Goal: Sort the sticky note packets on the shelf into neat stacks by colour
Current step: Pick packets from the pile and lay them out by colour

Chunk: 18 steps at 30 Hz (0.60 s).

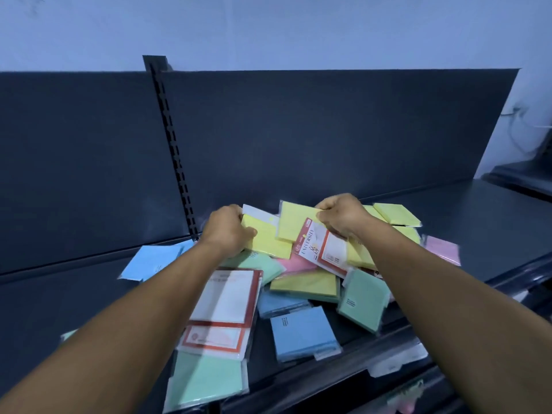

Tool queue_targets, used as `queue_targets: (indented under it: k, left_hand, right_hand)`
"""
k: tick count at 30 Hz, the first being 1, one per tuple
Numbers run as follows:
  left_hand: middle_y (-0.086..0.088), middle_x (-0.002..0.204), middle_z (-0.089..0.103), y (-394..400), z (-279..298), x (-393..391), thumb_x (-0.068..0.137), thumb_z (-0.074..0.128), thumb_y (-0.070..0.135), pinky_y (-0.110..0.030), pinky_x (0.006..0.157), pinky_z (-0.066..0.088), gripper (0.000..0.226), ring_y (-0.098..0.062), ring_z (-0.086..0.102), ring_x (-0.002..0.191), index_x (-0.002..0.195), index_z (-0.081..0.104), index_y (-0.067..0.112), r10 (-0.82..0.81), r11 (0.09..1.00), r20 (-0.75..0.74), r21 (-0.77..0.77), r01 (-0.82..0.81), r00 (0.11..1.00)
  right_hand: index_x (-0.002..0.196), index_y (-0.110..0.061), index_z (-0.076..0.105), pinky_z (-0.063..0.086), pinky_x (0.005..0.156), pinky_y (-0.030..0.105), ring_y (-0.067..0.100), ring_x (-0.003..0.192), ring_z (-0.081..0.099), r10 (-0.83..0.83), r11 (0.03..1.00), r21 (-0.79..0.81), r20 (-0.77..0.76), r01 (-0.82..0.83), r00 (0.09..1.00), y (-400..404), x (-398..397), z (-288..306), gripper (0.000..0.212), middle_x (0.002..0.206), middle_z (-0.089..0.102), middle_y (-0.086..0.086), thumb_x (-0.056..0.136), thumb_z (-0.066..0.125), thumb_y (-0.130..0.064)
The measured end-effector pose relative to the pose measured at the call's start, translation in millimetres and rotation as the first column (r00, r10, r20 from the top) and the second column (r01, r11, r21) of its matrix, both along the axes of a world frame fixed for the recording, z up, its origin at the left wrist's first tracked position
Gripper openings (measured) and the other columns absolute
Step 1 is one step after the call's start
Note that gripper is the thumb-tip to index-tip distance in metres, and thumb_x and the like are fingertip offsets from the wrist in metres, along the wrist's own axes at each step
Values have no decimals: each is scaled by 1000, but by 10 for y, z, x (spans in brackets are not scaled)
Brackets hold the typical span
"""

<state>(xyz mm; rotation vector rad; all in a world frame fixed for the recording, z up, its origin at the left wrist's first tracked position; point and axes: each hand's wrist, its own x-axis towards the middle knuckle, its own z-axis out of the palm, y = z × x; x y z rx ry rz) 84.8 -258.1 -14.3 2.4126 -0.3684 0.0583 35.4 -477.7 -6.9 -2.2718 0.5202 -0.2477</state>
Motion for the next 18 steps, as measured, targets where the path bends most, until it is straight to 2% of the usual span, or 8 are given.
queue_targets:
  k: [4,6,10,12,15,17,18]
  left_hand:
    - [-2,84,61,170,52,-8,87,65,14,-27,65,41,7,-20,55,79,90,60,10,53,993,22,-111,-50,998]
    - [0,84,60,292,83,-21,89,63,13,-26,67,39,5,-19,54,79,89,58,12,82,982,31,-175,-76,996]
    - [-1,72,51,605,112,-21,88,63,13,-25,54,35,19,-20,43,62,75,49,14,175,943,19,-289,-162,984]
    - [-1,71,51,804,142,-53,88,63,13,-24,54,36,24,-18,42,59,72,46,16,211,929,9,-314,-198,977]
    - [-2,77,56,1156,171,-119,88,63,13,-27,59,40,24,-21,49,67,71,47,16,265,911,16,-333,-244,964]
    - [-4,80,63,1428,163,-162,89,62,13,-30,65,51,15,-27,59,73,77,53,14,287,892,-2,-364,-268,958]
    - [-6,84,67,1576,153,-177,89,61,13,-37,71,56,7,-30,64,79,83,58,13,297,880,-19,-383,-282,955]
  right_hand:
    - [91,-23,71,49,63,29,15,70,62,-28,997,70,161,17,987,130,-6,110,13,81,68,-3,91,59,-18]
    - [89,-22,72,50,64,28,13,70,61,-3,998,66,246,-14,969,232,20,178,14,83,69,-5,92,59,-18]
    - [86,-18,73,43,62,21,6,67,55,94,990,59,385,-126,918,559,79,306,18,78,65,-10,90,57,-13]
    - [86,-18,73,44,65,22,8,71,56,146,980,65,403,-188,903,770,117,353,18,79,66,-9,89,56,-13]
    - [87,-19,73,46,71,27,9,74,58,250,960,26,369,-279,895,1153,170,393,20,83,69,-6,90,55,-12]
    - [85,-19,73,46,70,27,8,71,58,309,942,23,337,-336,889,1443,191,396,24,80,69,-8,90,52,-8]
    - [85,-19,73,46,68,25,6,68,56,335,933,20,317,-359,888,1593,207,384,28,76,67,-10,89,50,-4]
